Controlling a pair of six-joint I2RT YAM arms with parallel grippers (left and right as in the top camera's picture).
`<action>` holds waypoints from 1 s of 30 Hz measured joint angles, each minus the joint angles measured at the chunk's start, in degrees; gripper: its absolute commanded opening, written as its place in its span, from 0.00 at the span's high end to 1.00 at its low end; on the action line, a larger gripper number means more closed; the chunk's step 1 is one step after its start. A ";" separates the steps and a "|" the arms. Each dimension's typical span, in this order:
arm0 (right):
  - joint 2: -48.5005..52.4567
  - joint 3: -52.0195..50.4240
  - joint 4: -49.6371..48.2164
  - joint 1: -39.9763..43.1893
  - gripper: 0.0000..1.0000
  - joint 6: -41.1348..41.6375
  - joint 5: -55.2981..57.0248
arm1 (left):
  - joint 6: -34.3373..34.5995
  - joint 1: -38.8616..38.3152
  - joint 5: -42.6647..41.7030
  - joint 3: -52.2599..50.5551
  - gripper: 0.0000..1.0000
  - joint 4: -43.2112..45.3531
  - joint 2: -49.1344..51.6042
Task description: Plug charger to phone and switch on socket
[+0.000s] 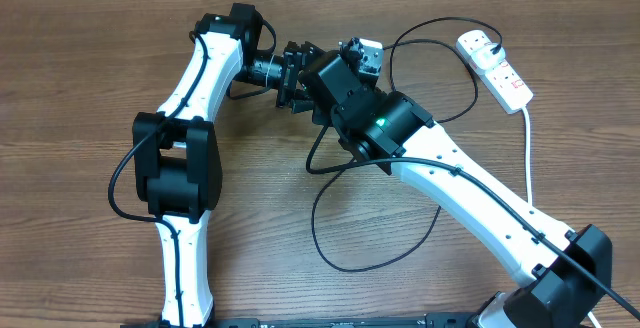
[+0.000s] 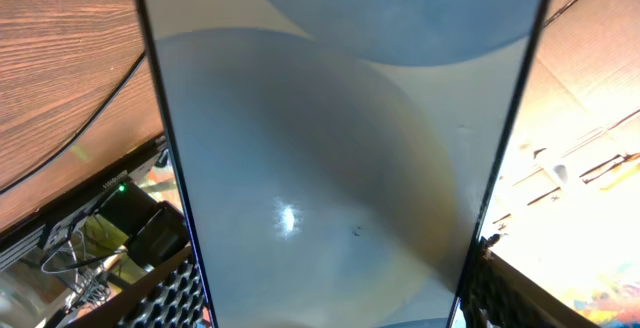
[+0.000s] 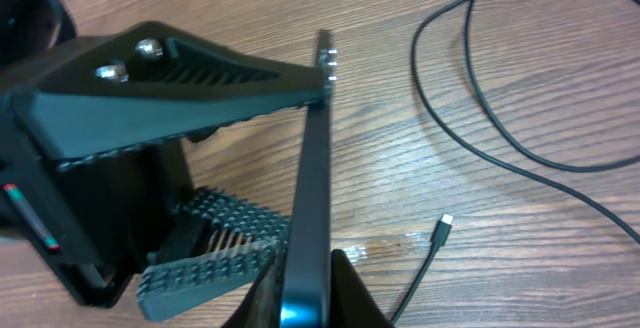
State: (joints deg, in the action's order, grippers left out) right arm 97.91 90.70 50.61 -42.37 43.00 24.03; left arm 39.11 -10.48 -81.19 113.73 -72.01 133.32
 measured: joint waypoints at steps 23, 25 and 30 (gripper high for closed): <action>0.15 0.00 -0.74 3.37 0.96 11.32 -0.50 | 1.57 -0.04 0.17 0.02 0.30 9.27 0.00; 0.15 0.00 -0.52 4.72 0.96 13.75 -1.05 | 2.14 -0.04 1.51 0.07 0.30 9.73 0.00; 0.15 0.00 0.11 8.37 0.96 20.96 -2.05 | 2.78 -0.04 4.39 0.20 0.32 10.80 0.00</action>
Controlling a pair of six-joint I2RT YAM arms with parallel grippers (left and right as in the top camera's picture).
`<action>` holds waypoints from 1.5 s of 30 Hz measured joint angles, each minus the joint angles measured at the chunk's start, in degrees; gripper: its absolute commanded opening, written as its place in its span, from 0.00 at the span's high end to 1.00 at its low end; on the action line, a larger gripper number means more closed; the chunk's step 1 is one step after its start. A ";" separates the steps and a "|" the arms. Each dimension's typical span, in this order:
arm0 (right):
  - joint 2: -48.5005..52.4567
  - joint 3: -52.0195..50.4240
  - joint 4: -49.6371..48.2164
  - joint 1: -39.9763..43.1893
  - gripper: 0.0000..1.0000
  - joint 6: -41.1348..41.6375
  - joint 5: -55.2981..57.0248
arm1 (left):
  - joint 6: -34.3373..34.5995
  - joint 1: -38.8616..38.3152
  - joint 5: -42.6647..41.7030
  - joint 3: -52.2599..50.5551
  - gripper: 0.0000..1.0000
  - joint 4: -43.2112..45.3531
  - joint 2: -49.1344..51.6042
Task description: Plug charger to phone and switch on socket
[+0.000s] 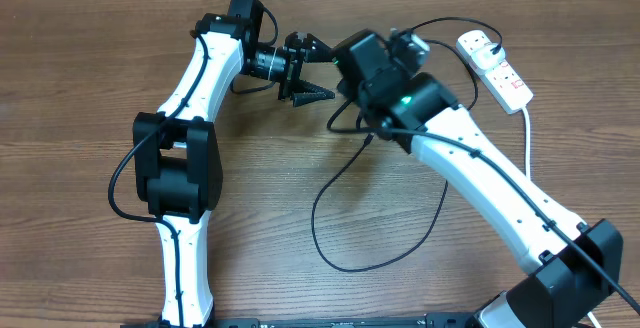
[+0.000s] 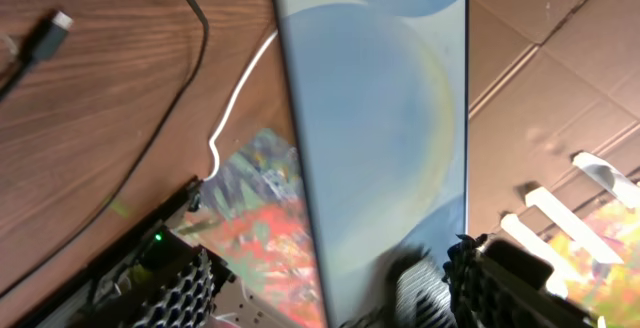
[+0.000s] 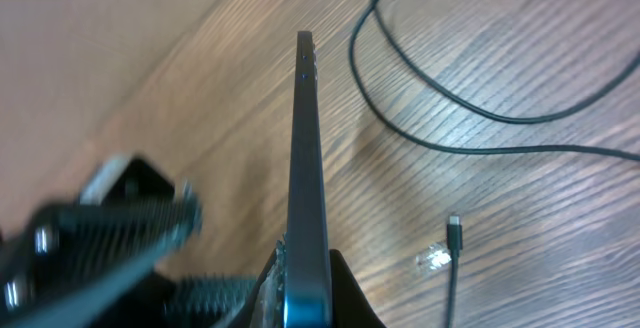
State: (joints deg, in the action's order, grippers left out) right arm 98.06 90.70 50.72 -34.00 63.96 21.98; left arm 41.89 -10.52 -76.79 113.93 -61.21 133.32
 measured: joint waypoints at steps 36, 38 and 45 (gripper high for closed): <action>0.00 0.00 -1.70 4.22 0.96 45.16 -21.51 | 18.03 0.00 -0.39 0.13 0.66 2.03 0.00; 0.00 0.00 -1.81 4.22 0.96 45.64 -21.44 | 18.16 0.00 -0.55 0.13 0.67 2.01 0.00; 0.00 0.00 -1.88 4.22 0.96 47.17 -21.49 | 18.18 0.00 -0.76 0.13 0.70 1.92 0.00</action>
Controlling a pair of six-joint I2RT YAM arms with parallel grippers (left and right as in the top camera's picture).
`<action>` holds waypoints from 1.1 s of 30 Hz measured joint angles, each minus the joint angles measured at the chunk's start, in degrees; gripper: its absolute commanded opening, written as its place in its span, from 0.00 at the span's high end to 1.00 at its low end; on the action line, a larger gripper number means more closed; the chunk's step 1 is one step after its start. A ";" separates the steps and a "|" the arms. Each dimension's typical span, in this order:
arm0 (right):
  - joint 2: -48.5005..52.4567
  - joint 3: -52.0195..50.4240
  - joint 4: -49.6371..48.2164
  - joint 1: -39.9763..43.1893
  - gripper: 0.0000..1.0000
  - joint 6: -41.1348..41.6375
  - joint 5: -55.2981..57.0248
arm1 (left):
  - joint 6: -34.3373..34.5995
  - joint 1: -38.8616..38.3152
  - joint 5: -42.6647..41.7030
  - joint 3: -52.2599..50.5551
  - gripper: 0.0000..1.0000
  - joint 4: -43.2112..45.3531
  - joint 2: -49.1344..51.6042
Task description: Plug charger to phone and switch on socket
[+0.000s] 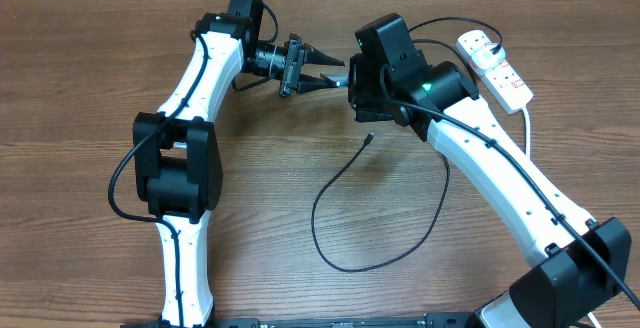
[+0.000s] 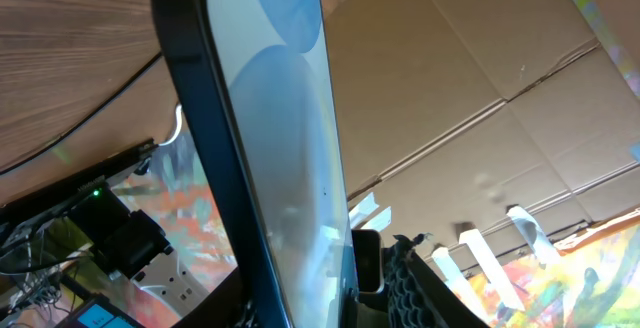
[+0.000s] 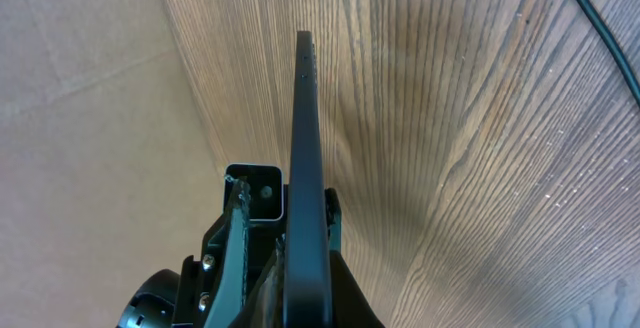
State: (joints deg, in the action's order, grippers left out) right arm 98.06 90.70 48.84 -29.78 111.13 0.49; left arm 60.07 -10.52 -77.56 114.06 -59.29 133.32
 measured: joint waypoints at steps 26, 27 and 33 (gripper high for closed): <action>0.00 0.00 -2.36 -1.29 0.96 1.33 -0.83 | 1.31 0.00 -0.39 0.00 0.73 -0.04 0.00; 0.00 0.00 -2.32 -1.40 0.96 1.36 -0.44 | 1.33 0.00 -0.42 0.00 0.73 -0.04 0.00; 0.00 0.00 -2.29 -1.51 0.96 1.36 0.35 | 1.31 0.00 -0.42 0.00 0.73 -0.02 0.00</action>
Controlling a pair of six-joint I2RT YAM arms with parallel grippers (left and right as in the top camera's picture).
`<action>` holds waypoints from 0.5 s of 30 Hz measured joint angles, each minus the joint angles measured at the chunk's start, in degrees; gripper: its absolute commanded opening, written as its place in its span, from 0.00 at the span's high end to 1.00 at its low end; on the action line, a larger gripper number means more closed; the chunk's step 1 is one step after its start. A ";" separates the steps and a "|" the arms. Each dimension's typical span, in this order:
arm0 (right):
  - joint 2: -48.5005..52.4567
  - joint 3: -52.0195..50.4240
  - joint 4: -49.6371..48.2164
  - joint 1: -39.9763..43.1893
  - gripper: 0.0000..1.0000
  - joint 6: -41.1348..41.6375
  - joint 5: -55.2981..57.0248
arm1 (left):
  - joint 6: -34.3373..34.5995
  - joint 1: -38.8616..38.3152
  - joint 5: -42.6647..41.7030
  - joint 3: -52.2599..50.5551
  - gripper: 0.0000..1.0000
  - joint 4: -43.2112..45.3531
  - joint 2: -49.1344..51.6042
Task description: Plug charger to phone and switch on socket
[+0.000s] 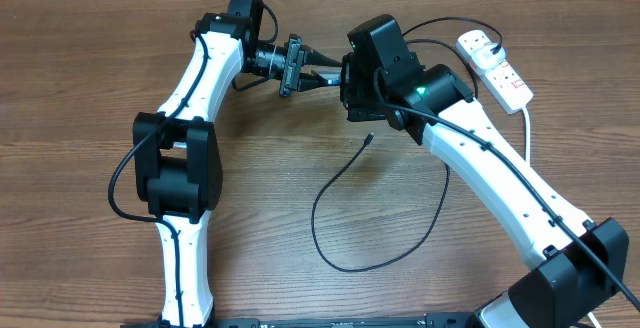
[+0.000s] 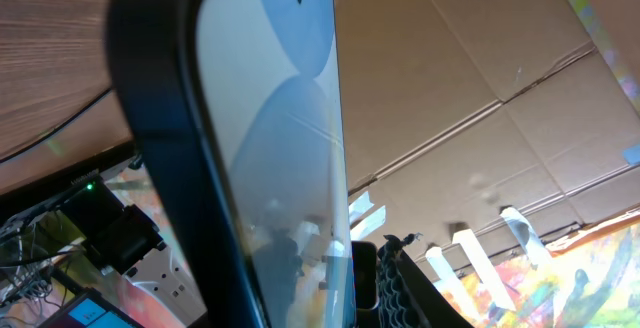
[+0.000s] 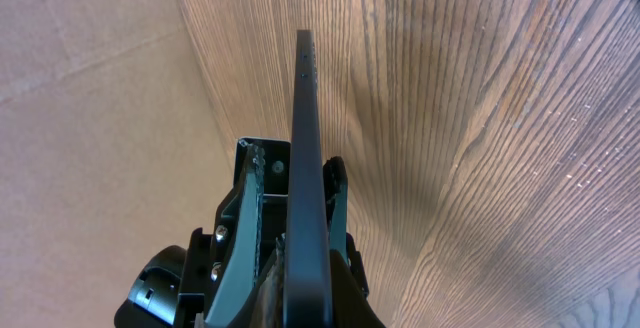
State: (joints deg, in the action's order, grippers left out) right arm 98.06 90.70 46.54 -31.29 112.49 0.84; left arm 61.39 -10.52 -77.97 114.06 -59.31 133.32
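Observation:
My right gripper (image 1: pixel 347 88) is shut on the phone (image 3: pixel 305 148), holding it edge-up above the table's far middle. My left gripper (image 1: pixel 330 76) is open, and its fingers (image 3: pixel 250 198) stand on either side of the phone with a gap on one side. The phone's screen (image 2: pixel 275 138) fills the left wrist view. The black charger cable (image 1: pixel 330 213) loops over the table, its free plug end (image 1: pixel 370 139) lying just below the right gripper. The white socket strip (image 1: pixel 497 66) lies at the far right with the charger (image 1: pixel 478 41) plugged in.
The cable runs from the charger in a wide arc behind the right arm (image 1: pixel 480 168). The left arm (image 1: pixel 200 78) reaches along the table's left side. Cardboard walls stand behind the table's far edge.
The left gripper's fingers have come around the phone, which the right gripper holds in nearly the same place. The cable and socket strip have not moved.
At first both grippers met at the phone, low over the far middle of the table. Then the right gripper held it alone, apart from the open left gripper. Later the phone was turned edge-up near the left fingers, which now straddle it.

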 measured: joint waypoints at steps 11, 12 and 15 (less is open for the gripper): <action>0.00 0.00 0.02 -0.31 0.95 -0.02 1.55 | 0.00 0.00 0.00 0.00 0.73 0.02 0.00; 0.00 0.00 0.02 -0.31 0.96 0.00 1.57 | 0.00 0.00 0.00 0.00 0.73 0.02 0.00; 0.00 0.00 -0.09 -0.37 0.95 -0.02 1.57 | 0.00 0.00 0.00 0.00 0.75 0.02 0.00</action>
State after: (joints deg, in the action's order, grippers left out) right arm 98.06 90.70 46.46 -31.66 112.46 2.42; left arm 61.39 -10.52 -77.97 114.06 -59.29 133.32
